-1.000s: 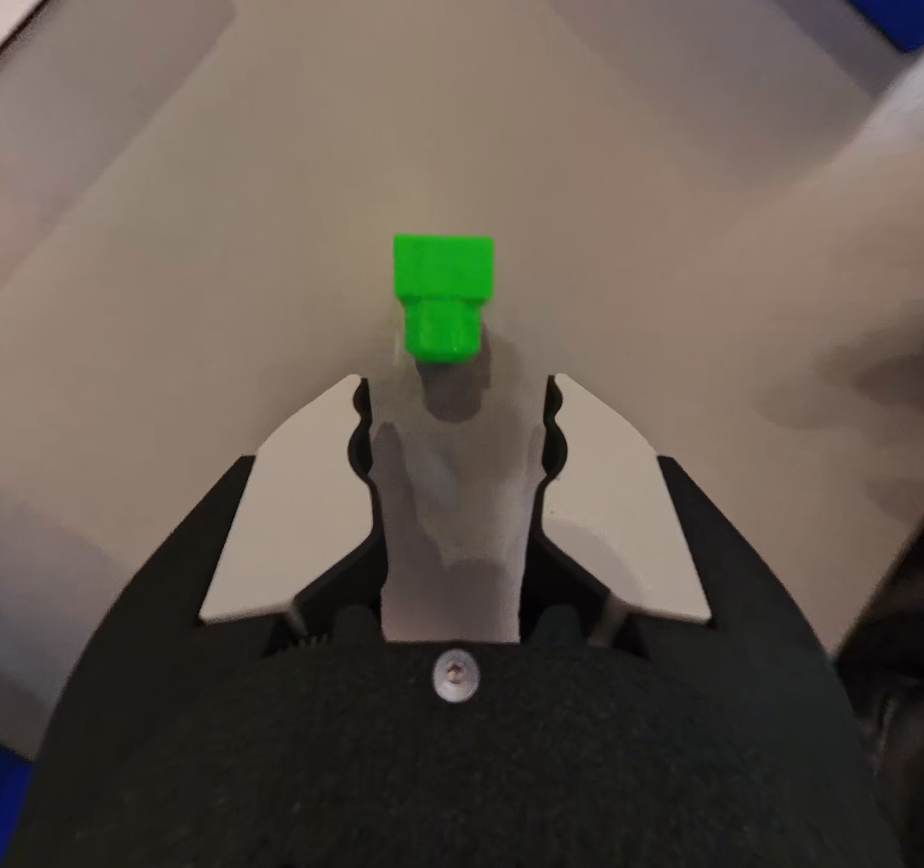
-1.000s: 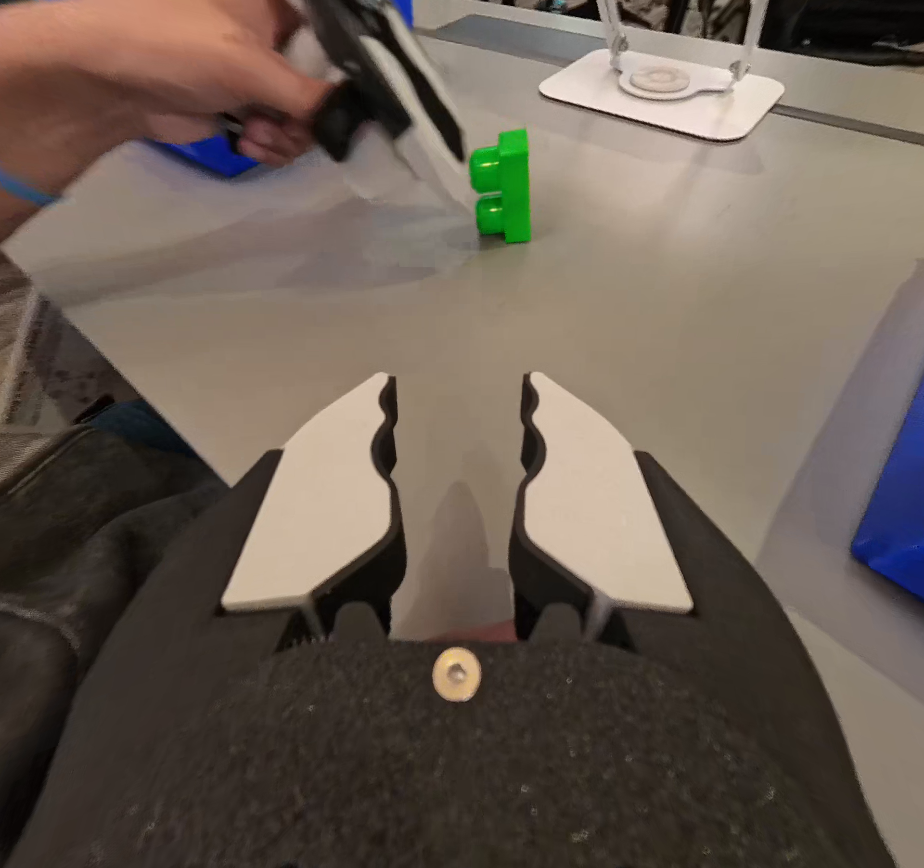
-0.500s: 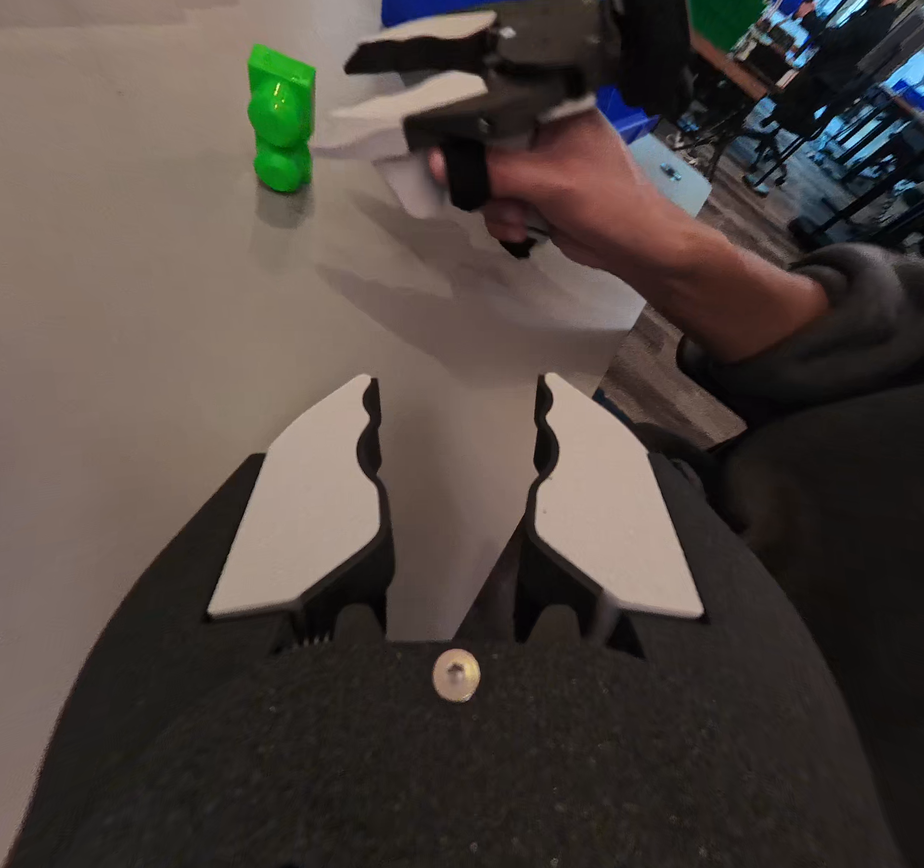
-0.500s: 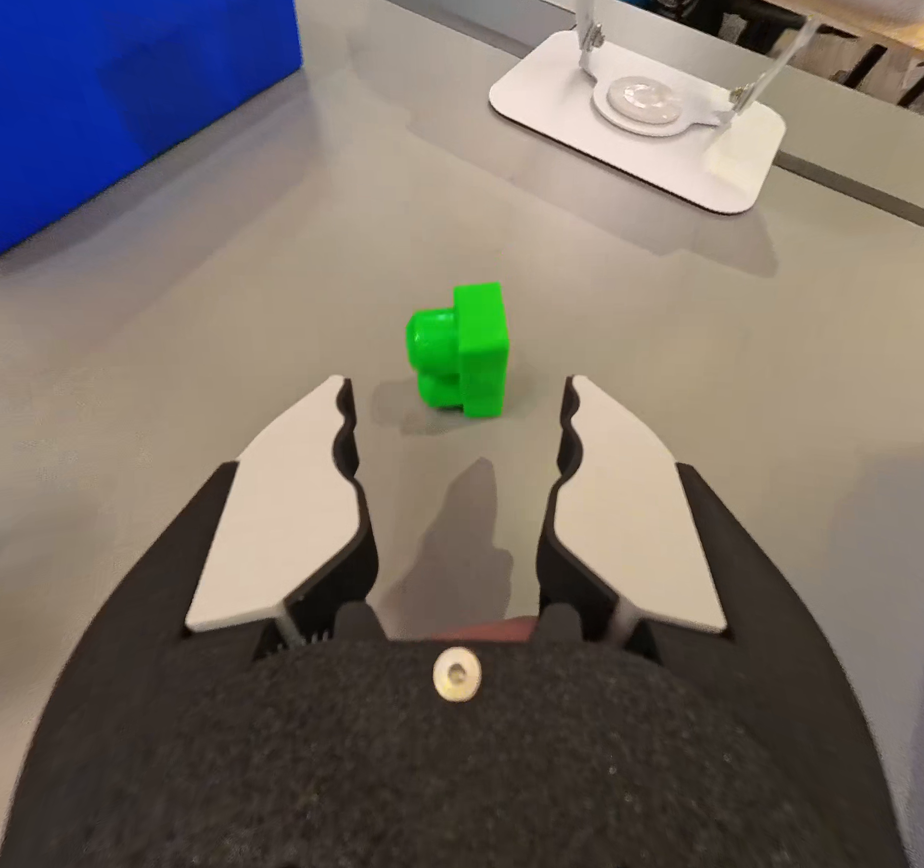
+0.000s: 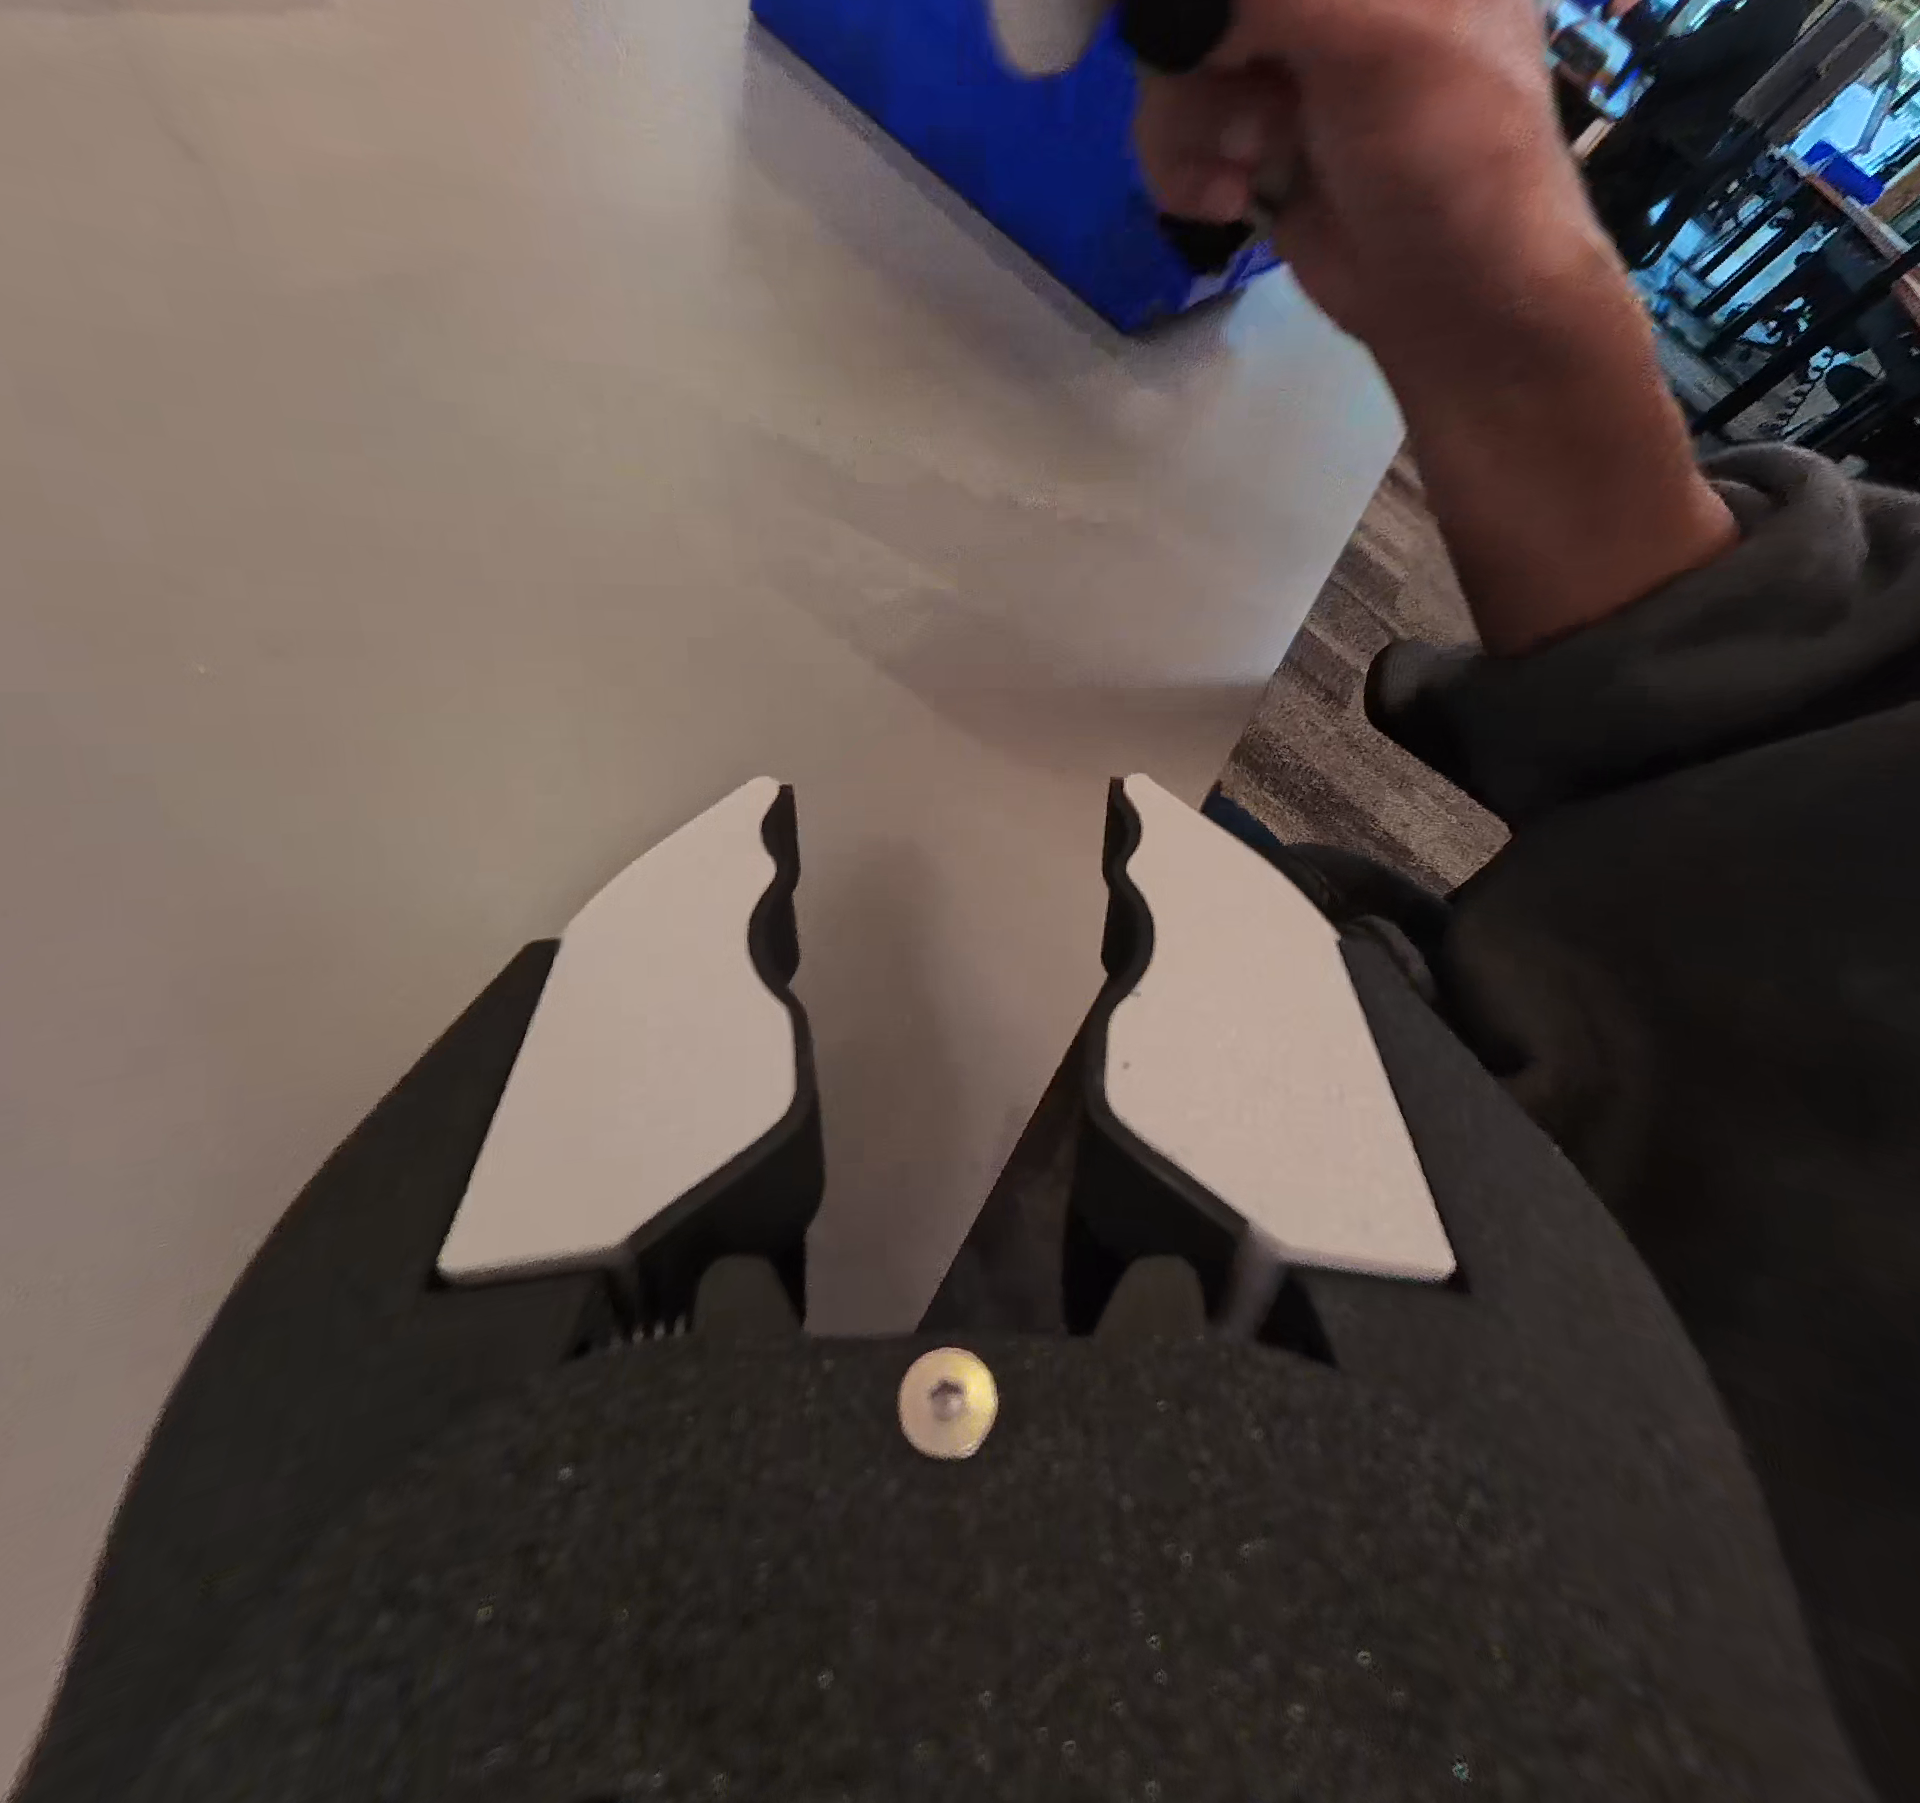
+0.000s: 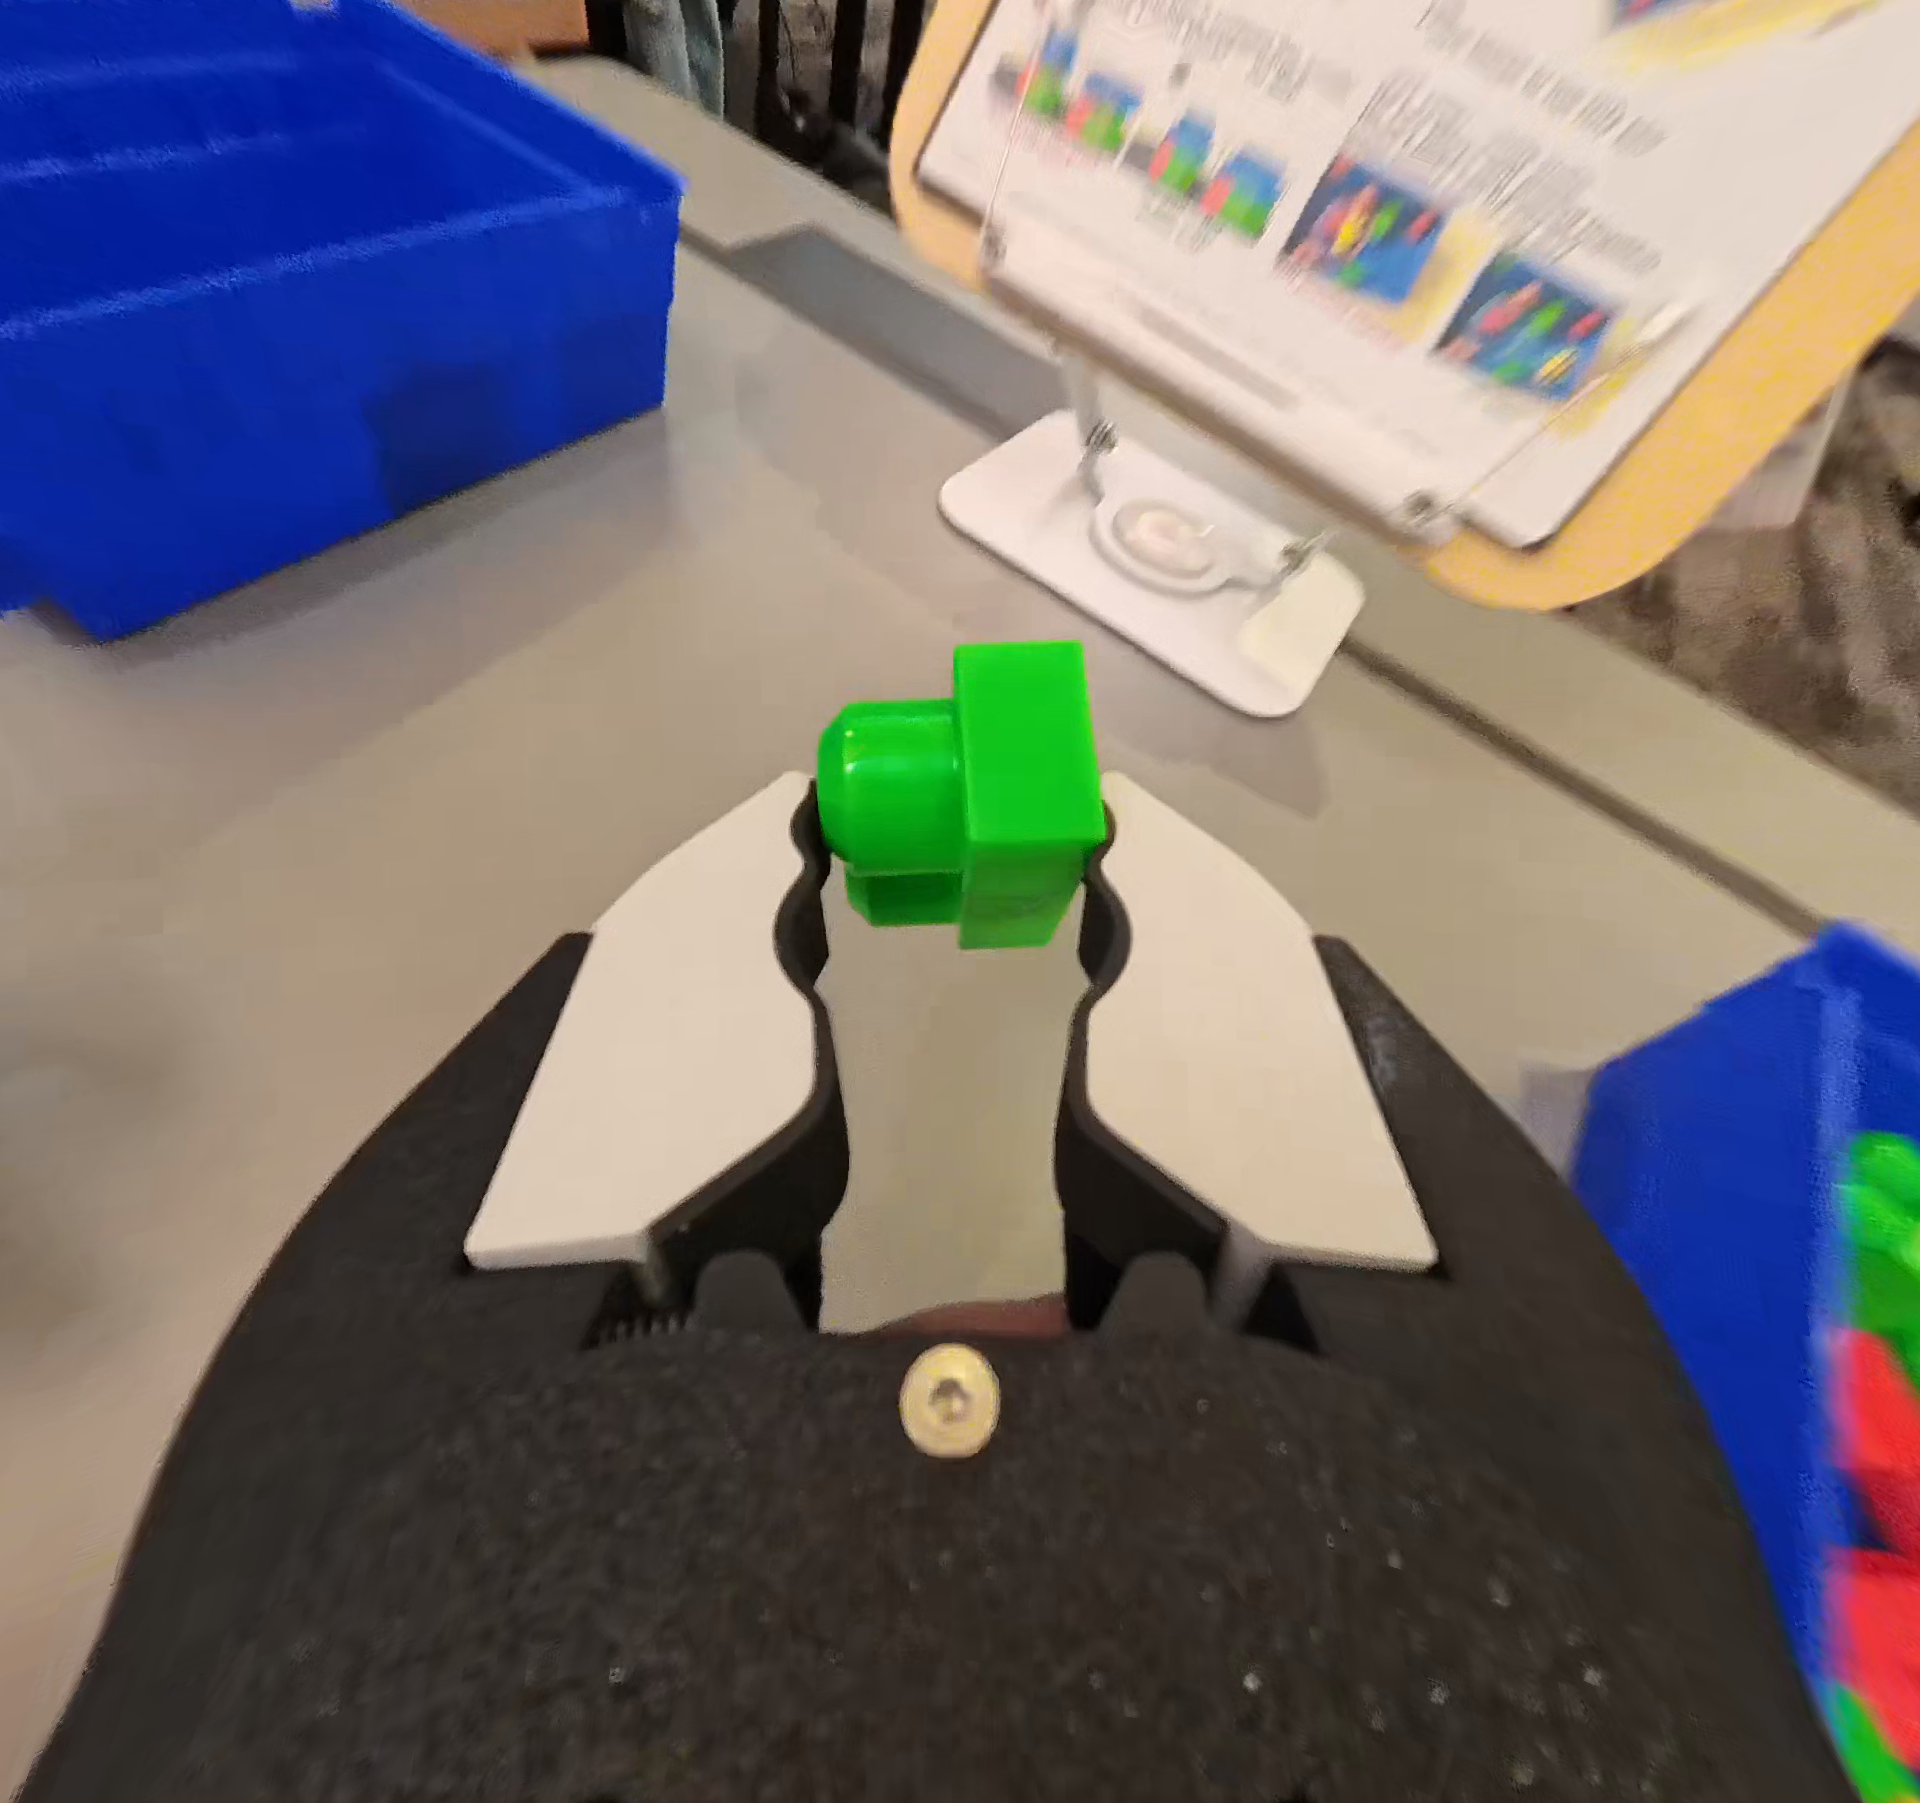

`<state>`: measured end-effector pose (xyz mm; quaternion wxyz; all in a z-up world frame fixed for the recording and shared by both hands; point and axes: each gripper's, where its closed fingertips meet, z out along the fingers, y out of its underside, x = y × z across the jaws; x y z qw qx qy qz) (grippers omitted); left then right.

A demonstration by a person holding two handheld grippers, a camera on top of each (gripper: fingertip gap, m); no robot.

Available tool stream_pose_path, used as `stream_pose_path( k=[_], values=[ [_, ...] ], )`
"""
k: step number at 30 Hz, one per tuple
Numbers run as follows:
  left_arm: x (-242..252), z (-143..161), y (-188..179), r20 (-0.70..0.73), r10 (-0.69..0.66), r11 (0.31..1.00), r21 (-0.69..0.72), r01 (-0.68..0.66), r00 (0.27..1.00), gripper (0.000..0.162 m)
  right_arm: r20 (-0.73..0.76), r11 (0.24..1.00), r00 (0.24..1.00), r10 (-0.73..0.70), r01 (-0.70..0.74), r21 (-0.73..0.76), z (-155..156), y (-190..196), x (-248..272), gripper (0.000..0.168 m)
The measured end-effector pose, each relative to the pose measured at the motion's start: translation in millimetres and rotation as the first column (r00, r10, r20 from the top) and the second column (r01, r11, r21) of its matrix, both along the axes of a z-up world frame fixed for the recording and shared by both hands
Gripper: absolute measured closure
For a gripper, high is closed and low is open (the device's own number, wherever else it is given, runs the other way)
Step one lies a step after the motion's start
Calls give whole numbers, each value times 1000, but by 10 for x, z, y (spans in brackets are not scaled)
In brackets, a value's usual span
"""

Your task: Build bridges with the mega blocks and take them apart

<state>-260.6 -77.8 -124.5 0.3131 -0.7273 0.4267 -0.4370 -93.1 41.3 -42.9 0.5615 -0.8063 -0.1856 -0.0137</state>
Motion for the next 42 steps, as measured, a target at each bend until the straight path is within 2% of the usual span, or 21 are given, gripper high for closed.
stream_pose_path(
  k=[5,6,8,10,12,14,17,21,24,26,28,30,33,36,37,39,41,42],
  values=[
    [79,120,-38,34,-35,999,-8,35,999,106,47,991,993,-109,106,80,889,-515,850,122],
    [95,128,-43,33,-40,999,-1,40,999,106,52,986,987,-151,147,79,1017,-609,1091,122],
    [128,124,-62,25,-59,998,3,59,998,106,75,979,977,-201,203,-16,1055,-737,1549,122],
    [161,112,-78,19,-73,997,0,73,997,106,130,947,960,-249,270,-176,864,-766,2002,122],
    [193,112,-100,18,-90,996,-3,90,996,106,216,890,944,-251,313,-331,548,-696,2399,123],
    [218,115,-120,14,-102,995,-3,103,995,106,239,801,951,-194,294,-521,98,-590,2636,122],
    [238,102,-143,-2,-113,994,6,113,994,106,289,657,951,-108,287,-697,-511,-414,2865,122],
    [227,90,-175,-28,-113,993,31,114,993,106,390,483,920,25,331,-811,-955,-347,3035,122],
    [205,77,-193,-38,-112,993,36,114,993,106,412,436,910,57,348,-830,-1092,-259,3082,122],
    [184,48,-198,-44,-110,993,27,112,993,106,396,463,918,35,336,-820,-1150,-147,3082,123],
    [156,19,-196,-50,-105,994,18,106,993,106,373,490,928,7,322,-810,-1142,-98,3069,109],
    [119,0,-186,-55,-95,995,15,96,994,106,387,561,922,-16,329,-760,-983,-69,3075,102],
    [69,8,-150,-48,-74,997,14,75,996,106,369,742,925,-94,312,-594,-435,-104,2937,103],
    [30,39,-83,-34,-40,999,24,41,999,106,207,922,963,-175,234,-309,243,-311,2460,106],
    [19,51,-52,-29,-25,999,30,26,999,106,101,965,984,-148,166,-203,417,-414,2164,110],
    [0,76,26,-21,15,999,51,-14,1000,106,-151,998,987,46,-50,-27,585,-689,1366,116],
    [-16,110,108,-9,58,995,76,-58,998,106,-366,968,896,250,-233,91,490,-993,606,123],
    [-19,127,141,0,73,994,84,-73,997,106,-442,952,845,303,-289,99,331,-1103,300,124]
  ],
)
